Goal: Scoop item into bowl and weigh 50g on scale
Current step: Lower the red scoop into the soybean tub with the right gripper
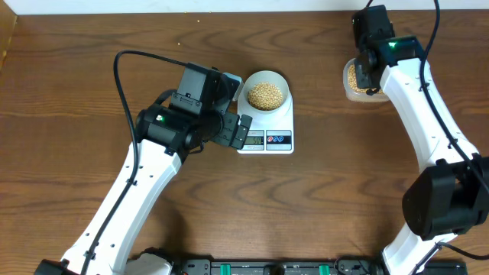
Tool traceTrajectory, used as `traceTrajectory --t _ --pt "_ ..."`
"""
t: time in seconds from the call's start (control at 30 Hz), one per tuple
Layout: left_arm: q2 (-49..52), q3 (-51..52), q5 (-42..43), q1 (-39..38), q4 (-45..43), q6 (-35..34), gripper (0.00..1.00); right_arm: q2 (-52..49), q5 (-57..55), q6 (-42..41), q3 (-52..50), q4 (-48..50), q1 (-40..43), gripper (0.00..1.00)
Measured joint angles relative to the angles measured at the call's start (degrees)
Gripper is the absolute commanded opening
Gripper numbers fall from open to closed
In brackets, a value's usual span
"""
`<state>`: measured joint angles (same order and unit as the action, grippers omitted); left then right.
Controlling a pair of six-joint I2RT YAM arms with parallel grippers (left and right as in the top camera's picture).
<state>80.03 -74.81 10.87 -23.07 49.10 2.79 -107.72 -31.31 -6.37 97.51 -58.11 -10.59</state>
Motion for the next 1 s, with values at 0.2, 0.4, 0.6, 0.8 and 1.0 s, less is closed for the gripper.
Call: traceTrajectory --t 0.2,0.4,0.6,0.8,1.0 --pt "0.0 0.0 0.0 0.0 0.0 0.0 0.97 0.0 1.9 -9.3 0.0 -0.6 0.4 0.01" --pt "0.0 0.0 0.0 0.0 0.0 0.0 0.97 0.1 17.0 -15.9 -2.7 7.9 3.6 0.01" --pt "0.0 0.0 0.0 0.0 0.0 0.0 0.97 0.1 28.6 -20.8 -11.6 17.6 8.7 0.02" --pt "0.0 0.0 0.0 0.0 0.0 0.0 0.97 0.1 39.1 -22.8 -16.7 22.0 14.5 0.47" --pt "0.0 0.0 0.0 0.0 0.0 0.0 0.97 0.1 43.4 -21.2 -17.2 19.1 17.8 0.61"
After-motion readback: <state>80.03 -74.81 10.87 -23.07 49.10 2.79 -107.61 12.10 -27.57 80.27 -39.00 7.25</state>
